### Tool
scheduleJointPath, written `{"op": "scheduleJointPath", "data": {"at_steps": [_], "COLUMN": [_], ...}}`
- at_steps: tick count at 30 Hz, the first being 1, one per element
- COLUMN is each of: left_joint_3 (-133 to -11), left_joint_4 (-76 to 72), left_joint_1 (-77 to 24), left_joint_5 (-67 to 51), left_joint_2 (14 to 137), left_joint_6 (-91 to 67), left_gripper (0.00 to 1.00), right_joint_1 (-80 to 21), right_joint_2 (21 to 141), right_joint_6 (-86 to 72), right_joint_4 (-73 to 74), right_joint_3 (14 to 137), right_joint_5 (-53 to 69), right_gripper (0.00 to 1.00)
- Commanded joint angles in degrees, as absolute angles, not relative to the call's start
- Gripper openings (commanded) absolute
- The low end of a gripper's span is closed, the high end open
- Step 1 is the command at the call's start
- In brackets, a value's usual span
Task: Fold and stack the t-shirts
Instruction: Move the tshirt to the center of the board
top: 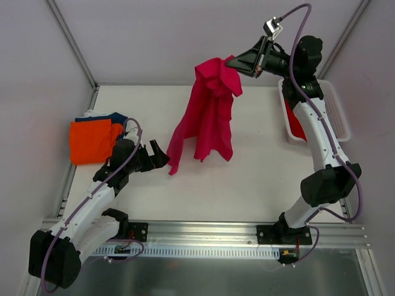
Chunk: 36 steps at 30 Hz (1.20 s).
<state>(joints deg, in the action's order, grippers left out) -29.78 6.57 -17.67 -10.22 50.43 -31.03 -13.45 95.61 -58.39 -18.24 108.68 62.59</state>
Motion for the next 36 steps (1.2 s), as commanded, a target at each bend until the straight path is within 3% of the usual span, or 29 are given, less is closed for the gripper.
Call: {"op": "scheduleJointPath", "data": {"at_steps": [1,6,11,16,19,20,21,26,36], "left_joint_3": [-28.04,-27.16,-27.51,-24.61,-23.38,-23.47,-23.73,-24.78,-29.53], "left_joint_4": [5.19,5.19,4.40,0.36,-4.12,-5.00,-5.44,-9.31,-2.38], "left_joint_1": [-18.11,-18.02,-18.19,-22.14,-29.66,-31.79,-33.82,-42.09,-42.98], "left_joint_5": [-10.46,-9.93,-12.99,-15.47,-13.90,-12.76,-10.22,-7.04,3.86], "left_joint_2": [47.29,45.62,49.30,55.80,61.42,63.26,66.85,75.14,74.53], "left_joint_6": [-31.38,-31.82,-33.66,-37.25,-40.41,-41.21,-42.00,-46.32,-44.30], "left_gripper": [0.99,0.99,0.99,0.99,0.99,0.99,0.99,0.97,0.96], "right_joint_1": [-10.03,-8.26,-8.09,-8.17,-8.35,-8.35,-8.61,-8.79,-8.79], "right_joint_2": [89.83,84.91,81.04,77.17,75.59,74.98,73.49,68.04,58.81], "right_joint_6": [-30.73,-6.19,-1.76,-0.70,-0.53,-0.53,-0.44,-0.53,-0.53], "right_joint_4": [10.92,38.45,41.83,44.12,46.57,46.84,46.58,44.65,44.21], "right_joint_3": [102.06,94.67,83.87,74.28,71.02,70.15,68.14,63.55,59.42], "right_joint_5": [52.50,22.49,4.43,-4.21,-9.30,-10.71,-11.24,-12.57,-12.04], "right_gripper": [0.01,0.00,0.03,0.08,0.64,0.86,0.91,0.93,0.93]}}
